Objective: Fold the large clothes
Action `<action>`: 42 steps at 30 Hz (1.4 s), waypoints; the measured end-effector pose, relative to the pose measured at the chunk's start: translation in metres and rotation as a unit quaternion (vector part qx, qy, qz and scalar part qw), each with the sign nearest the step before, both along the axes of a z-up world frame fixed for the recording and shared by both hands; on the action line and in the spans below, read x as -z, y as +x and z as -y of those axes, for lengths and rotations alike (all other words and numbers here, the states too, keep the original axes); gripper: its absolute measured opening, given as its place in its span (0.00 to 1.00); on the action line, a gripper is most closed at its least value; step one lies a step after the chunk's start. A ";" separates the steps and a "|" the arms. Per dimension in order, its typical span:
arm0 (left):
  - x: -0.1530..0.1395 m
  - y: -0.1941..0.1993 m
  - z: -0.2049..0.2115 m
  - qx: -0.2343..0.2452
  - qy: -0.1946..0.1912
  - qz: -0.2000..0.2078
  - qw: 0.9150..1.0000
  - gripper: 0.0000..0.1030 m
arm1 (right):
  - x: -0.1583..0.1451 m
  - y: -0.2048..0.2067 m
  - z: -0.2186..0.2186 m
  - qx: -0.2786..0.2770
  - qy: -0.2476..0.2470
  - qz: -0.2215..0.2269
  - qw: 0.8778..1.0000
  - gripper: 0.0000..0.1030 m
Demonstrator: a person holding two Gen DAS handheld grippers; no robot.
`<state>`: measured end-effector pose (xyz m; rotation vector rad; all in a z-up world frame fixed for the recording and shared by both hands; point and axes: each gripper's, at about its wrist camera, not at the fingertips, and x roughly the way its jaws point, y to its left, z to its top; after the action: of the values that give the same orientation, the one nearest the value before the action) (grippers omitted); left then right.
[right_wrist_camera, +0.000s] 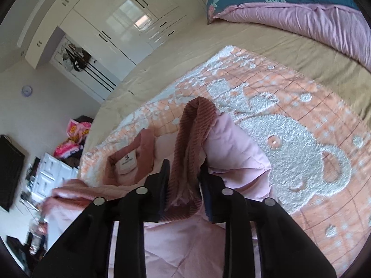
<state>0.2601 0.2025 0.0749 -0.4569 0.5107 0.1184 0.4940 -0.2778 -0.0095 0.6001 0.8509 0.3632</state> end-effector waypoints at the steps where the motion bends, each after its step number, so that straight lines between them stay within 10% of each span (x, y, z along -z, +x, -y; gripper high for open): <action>1: 0.005 0.002 -0.003 -0.006 0.001 -0.008 1.000 0.89 | -0.003 -0.001 0.003 0.001 0.008 0.003 1.000 0.42; 3: 0.017 0.004 -0.009 -0.015 -0.006 -0.027 1.000 0.89 | -0.012 -0.007 0.007 0.005 0.017 0.013 1.000 0.64; 12: 0.054 -0.006 -0.023 -0.020 0.002 -0.075 0.997 0.91 | -0.059 -0.059 0.035 -0.031 -0.040 0.111 0.993 0.86; 25: 0.115 -0.002 -0.035 0.001 -0.036 -0.148 0.988 0.91 | 0.020 -0.087 0.014 -0.102 -0.204 0.072 0.971 0.88; 29: 0.121 0.003 -0.034 0.011 -0.044 -0.132 0.990 0.88 | 0.035 -0.085 0.009 -0.103 -0.206 0.061 0.971 0.76; 32: 0.117 0.004 -0.026 0.015 -0.016 -0.120 0.993 0.39 | 0.038 -0.086 0.004 -0.102 -0.214 0.066 0.969 0.49; 34: 0.109 0.004 -0.019 0.016 0.003 -0.112 0.994 0.23 | 0.033 -0.092 0.000 -0.107 -0.220 0.096 0.965 0.30; 42: 0.055 0.005 -0.015 -0.001 0.027 -0.034 0.999 0.13 | -0.013 -0.082 -0.005 -0.068 -0.224 0.144 0.961 0.18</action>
<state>0.2650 0.2179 0.0196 -0.4023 0.5731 0.1488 0.4122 -0.2730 0.0033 0.0637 0.6628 0.3574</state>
